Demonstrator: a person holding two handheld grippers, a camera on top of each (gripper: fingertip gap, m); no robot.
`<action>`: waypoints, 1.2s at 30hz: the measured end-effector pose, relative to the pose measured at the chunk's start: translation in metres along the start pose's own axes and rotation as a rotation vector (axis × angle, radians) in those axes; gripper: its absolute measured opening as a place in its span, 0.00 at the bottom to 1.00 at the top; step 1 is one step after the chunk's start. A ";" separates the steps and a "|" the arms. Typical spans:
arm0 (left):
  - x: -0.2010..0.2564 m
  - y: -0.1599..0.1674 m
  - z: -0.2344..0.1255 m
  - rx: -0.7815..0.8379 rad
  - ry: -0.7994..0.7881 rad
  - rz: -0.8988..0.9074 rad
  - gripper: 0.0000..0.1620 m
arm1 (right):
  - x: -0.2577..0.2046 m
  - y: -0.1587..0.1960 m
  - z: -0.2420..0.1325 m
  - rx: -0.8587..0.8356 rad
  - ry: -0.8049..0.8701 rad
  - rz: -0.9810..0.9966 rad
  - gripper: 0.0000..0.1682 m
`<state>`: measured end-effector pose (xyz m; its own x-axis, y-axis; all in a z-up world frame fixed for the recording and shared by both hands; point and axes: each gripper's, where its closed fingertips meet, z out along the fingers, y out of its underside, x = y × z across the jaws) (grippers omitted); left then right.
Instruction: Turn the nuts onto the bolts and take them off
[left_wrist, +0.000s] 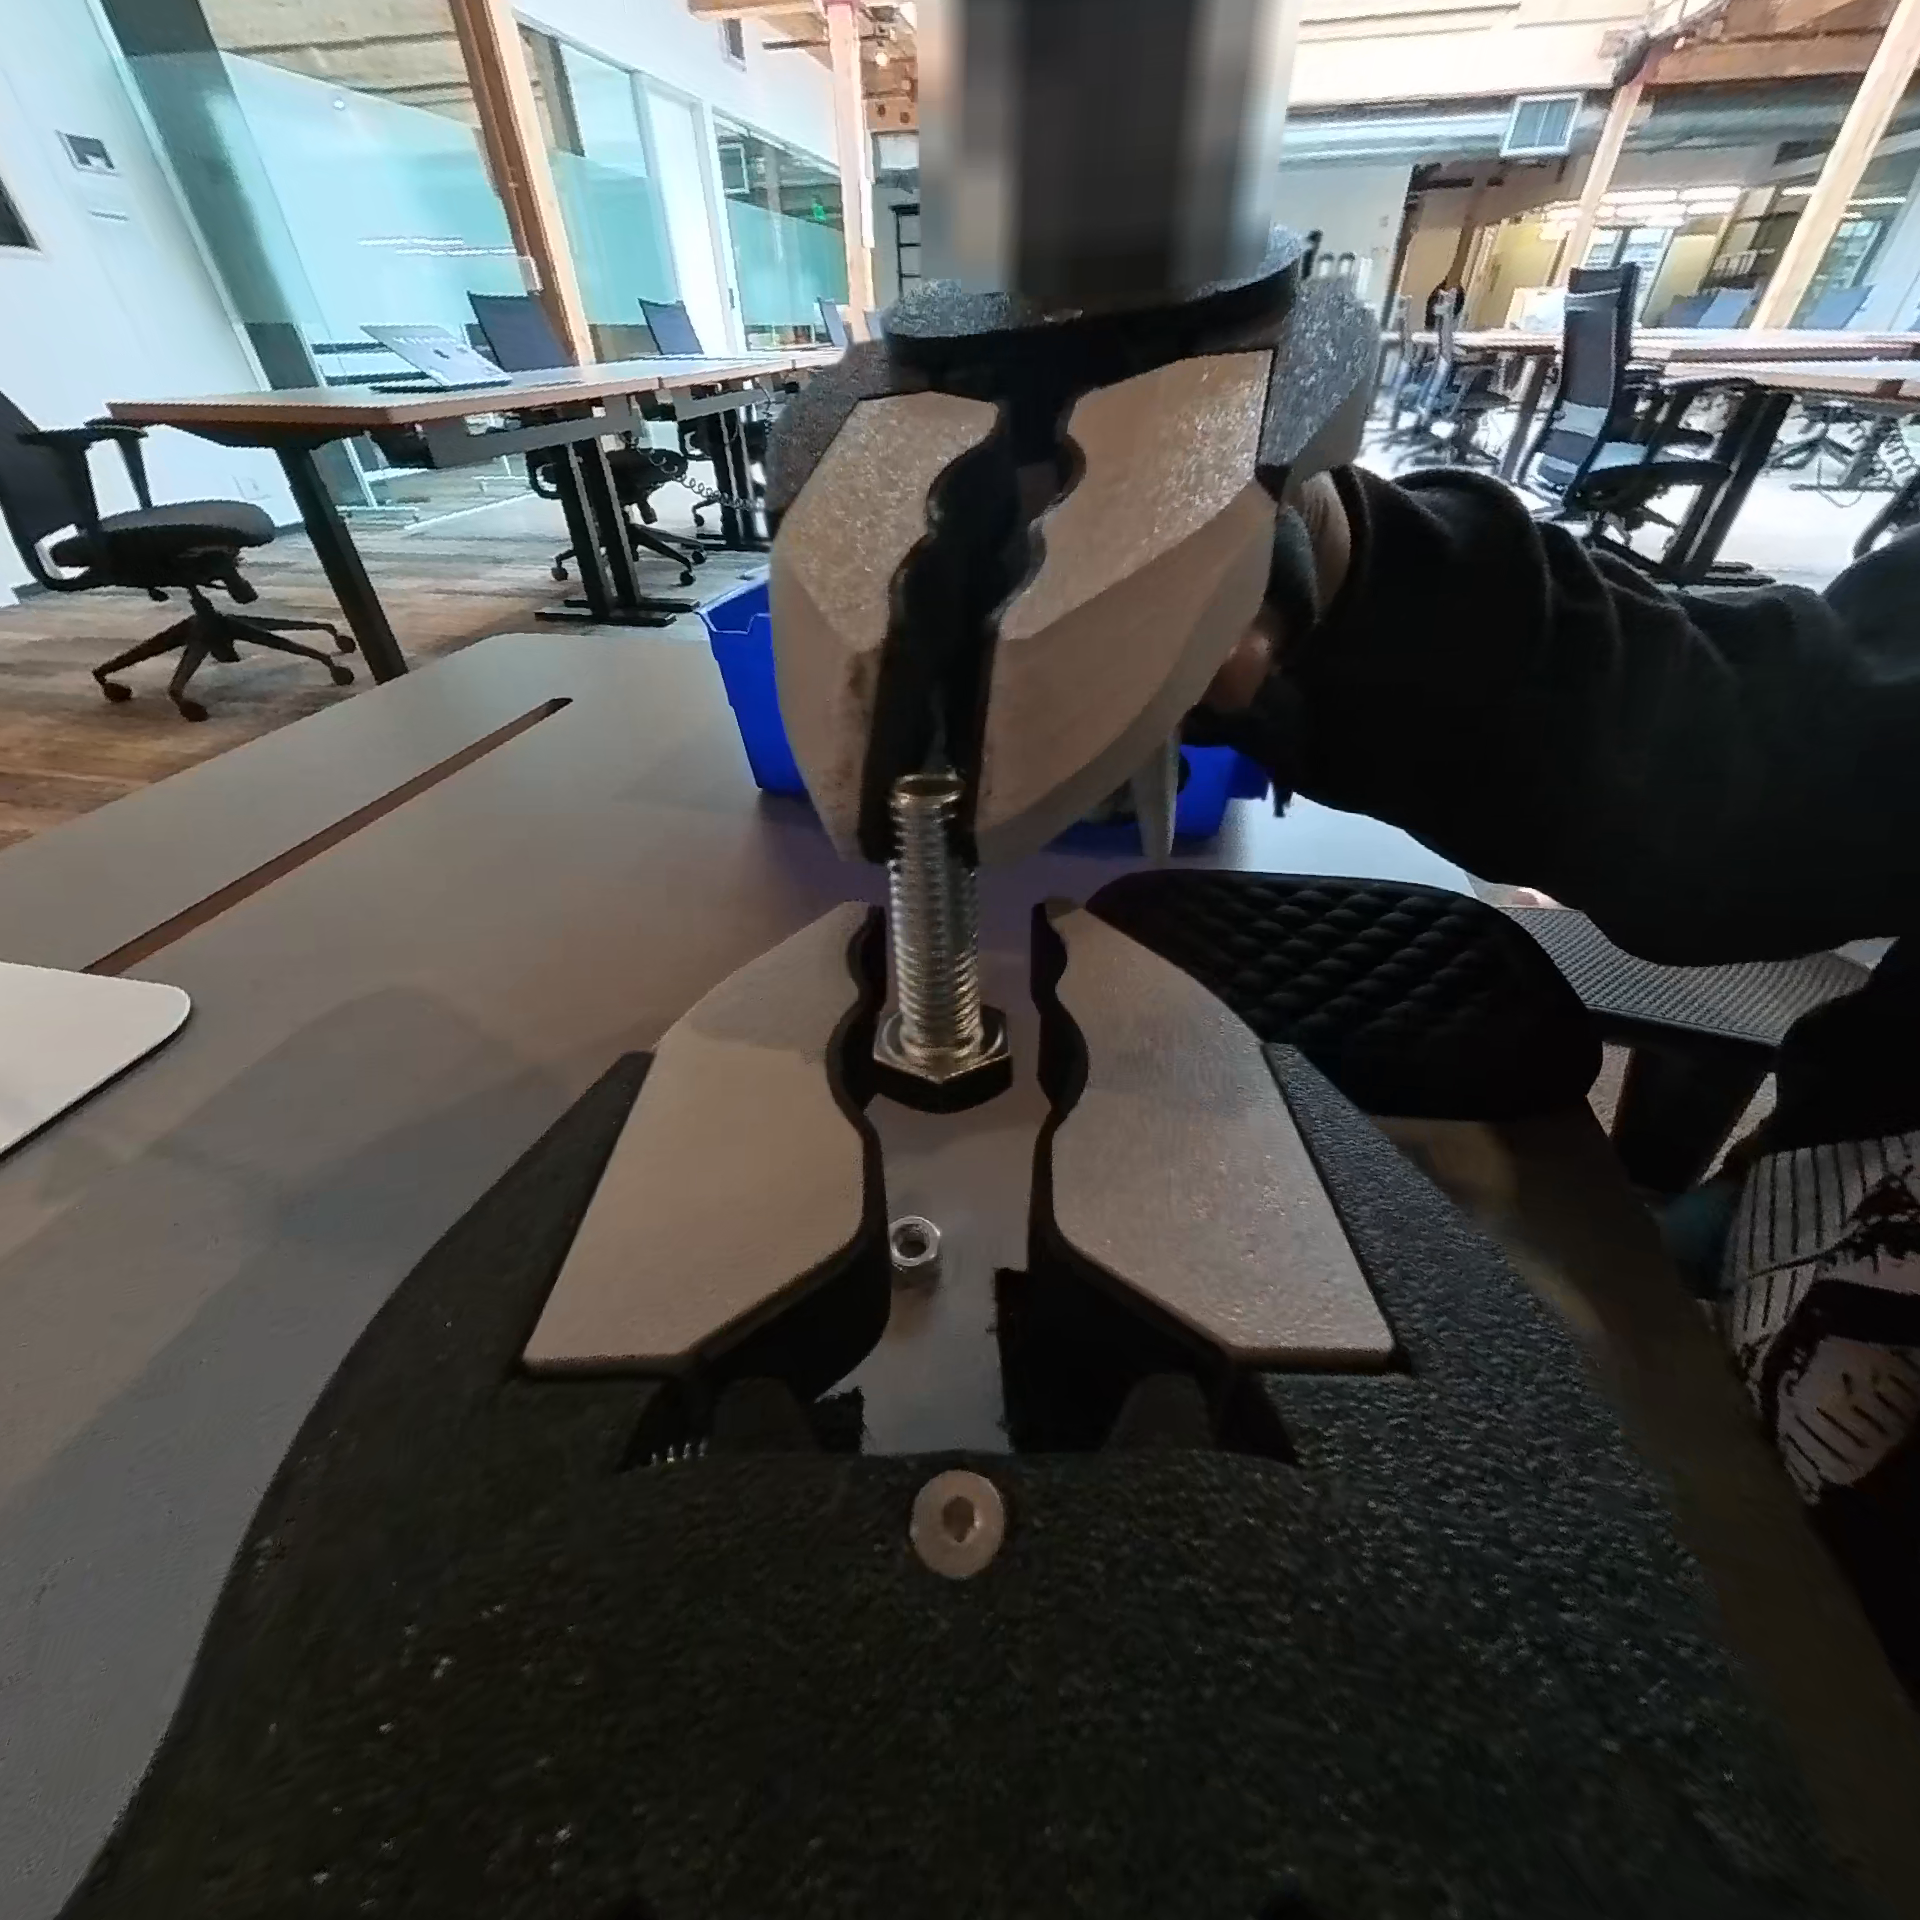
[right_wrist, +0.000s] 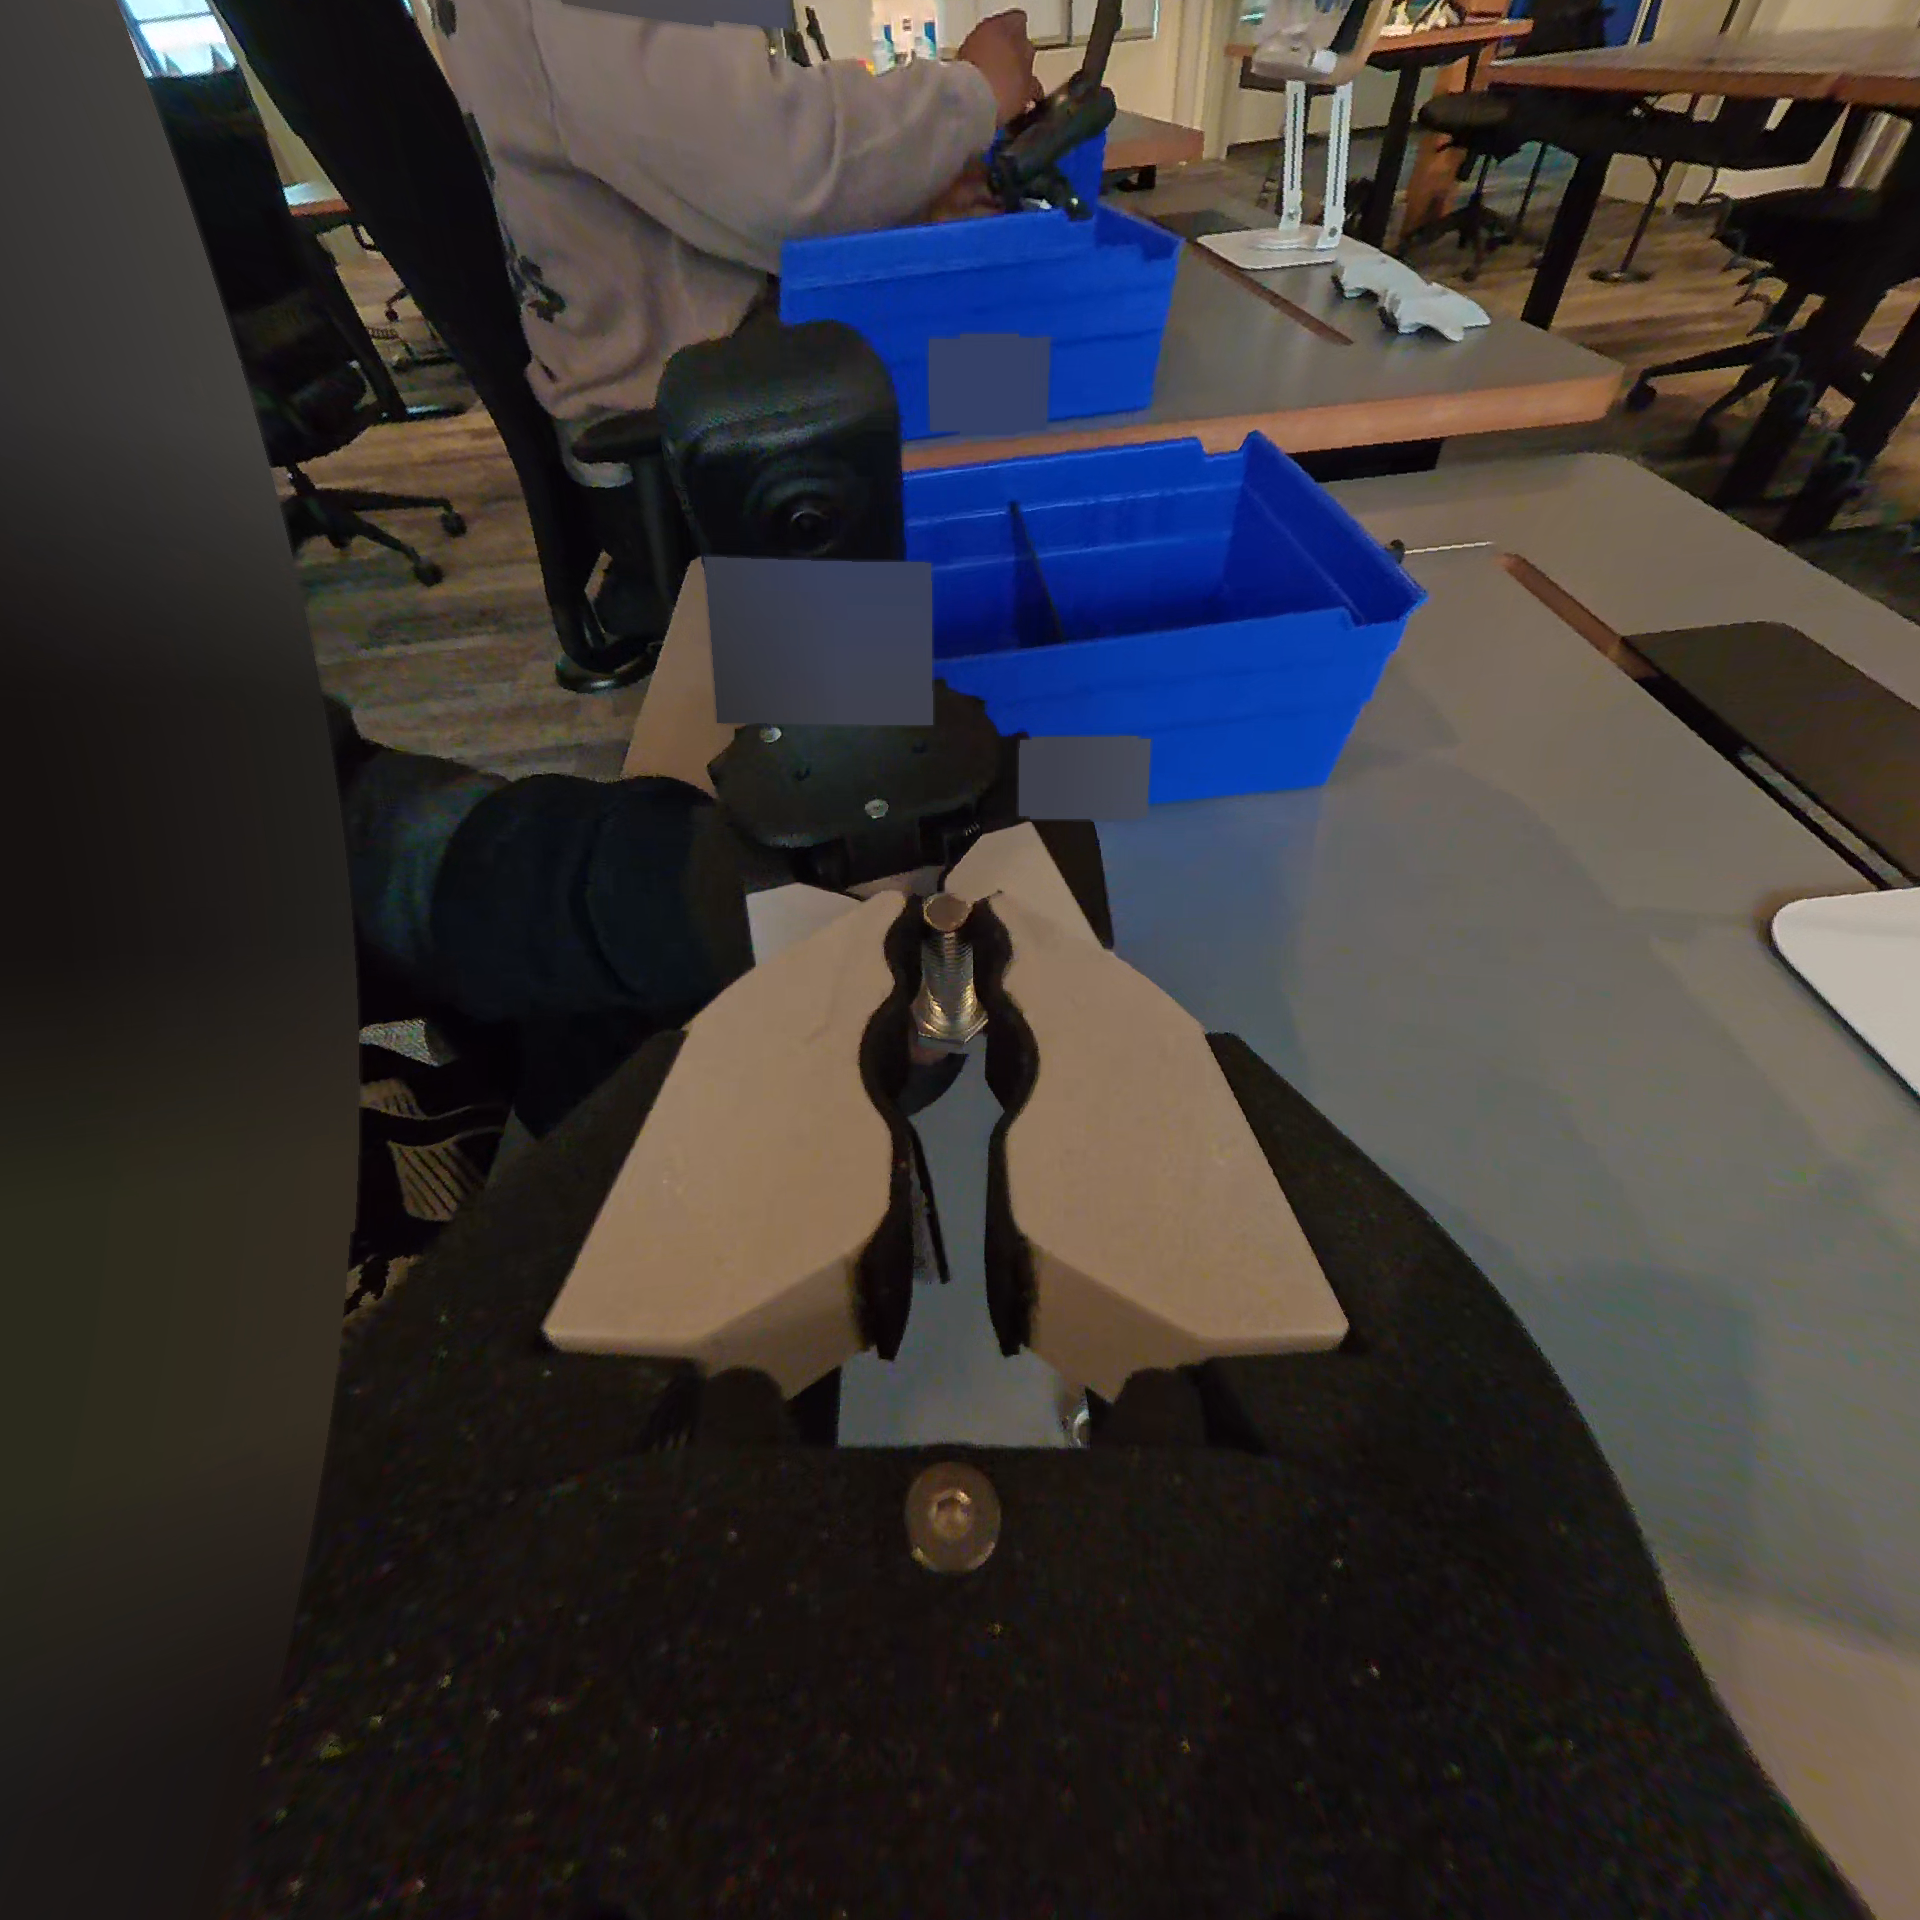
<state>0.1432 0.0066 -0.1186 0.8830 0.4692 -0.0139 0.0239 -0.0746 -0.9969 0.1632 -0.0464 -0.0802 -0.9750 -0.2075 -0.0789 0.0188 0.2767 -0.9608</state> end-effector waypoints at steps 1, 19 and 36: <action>0.000 0.000 0.000 0.001 -0.001 0.006 0.14 | 0.000 0.000 0.000 0.000 -0.003 0.002 0.05; 0.009 0.002 0.001 0.000 0.053 0.012 0.11 | -0.009 0.001 0.002 -0.009 -0.046 -0.036 0.05; 0.007 0.006 0.001 -0.005 0.013 0.054 0.07 | -0.012 0.004 0.003 -0.033 -0.062 -0.058 0.05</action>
<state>0.1487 0.0106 -0.1251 0.8888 0.4533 -0.0667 -0.0214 -0.1043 -0.9943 0.1751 -0.0455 -0.0838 -0.9587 -0.2815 -0.0404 -0.0457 0.2927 -0.9551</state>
